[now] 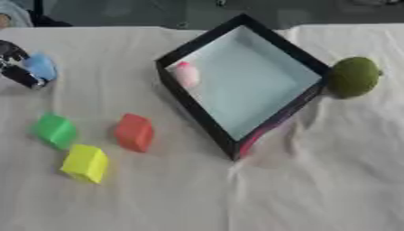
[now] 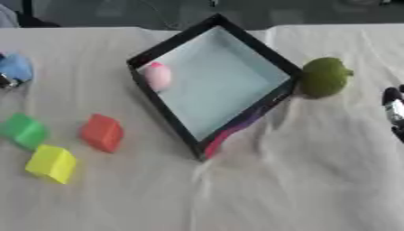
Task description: Pick up objects on the table and place them in the box.
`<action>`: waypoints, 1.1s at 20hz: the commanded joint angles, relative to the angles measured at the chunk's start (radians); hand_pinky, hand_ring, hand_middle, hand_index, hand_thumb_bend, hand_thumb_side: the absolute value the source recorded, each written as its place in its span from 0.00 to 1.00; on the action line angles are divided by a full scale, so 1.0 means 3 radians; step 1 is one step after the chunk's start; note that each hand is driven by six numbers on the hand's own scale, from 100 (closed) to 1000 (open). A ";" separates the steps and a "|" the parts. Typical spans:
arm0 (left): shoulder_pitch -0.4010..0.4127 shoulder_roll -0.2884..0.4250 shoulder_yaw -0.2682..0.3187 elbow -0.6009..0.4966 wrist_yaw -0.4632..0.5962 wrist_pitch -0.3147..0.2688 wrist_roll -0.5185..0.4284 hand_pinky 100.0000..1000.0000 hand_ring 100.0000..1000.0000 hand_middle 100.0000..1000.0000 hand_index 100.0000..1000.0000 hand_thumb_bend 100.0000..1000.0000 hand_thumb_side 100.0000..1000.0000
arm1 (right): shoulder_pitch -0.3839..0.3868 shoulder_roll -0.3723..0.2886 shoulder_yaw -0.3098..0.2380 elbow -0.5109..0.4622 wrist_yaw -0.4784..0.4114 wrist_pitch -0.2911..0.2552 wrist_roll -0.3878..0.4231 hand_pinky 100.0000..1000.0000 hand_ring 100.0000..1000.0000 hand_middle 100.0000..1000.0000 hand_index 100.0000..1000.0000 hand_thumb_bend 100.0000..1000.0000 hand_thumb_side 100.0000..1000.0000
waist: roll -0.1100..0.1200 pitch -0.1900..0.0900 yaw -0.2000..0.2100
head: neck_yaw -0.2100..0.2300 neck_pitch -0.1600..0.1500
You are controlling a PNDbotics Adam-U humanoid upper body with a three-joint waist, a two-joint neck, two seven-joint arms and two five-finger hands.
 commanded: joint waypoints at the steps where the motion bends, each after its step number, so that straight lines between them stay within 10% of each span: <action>1: -0.0076 0.0124 0.0018 -0.0028 0.0057 0.0005 0.0038 0.89 0.92 0.78 0.79 0.40 0.00 | -0.0048 -0.0041 -0.0003 -0.0075 0.0019 -0.0004 0.0020 0.86 0.79 0.80 0.86 0.18 0.38 | 0.0035 -0.0002 -0.0026 | 0.0020 -0.0055; 22: -0.0166 0.0166 0.0026 -0.0026 0.0227 -0.0031 -0.0027 0.89 0.92 0.77 0.82 0.47 0.00 | -0.0011 -0.0077 -0.0017 -0.0031 0.0039 0.0012 0.0011 0.86 0.79 0.80 0.86 0.18 0.38 | 0.0073 0.0005 -0.0048 | 0.0015 -0.0048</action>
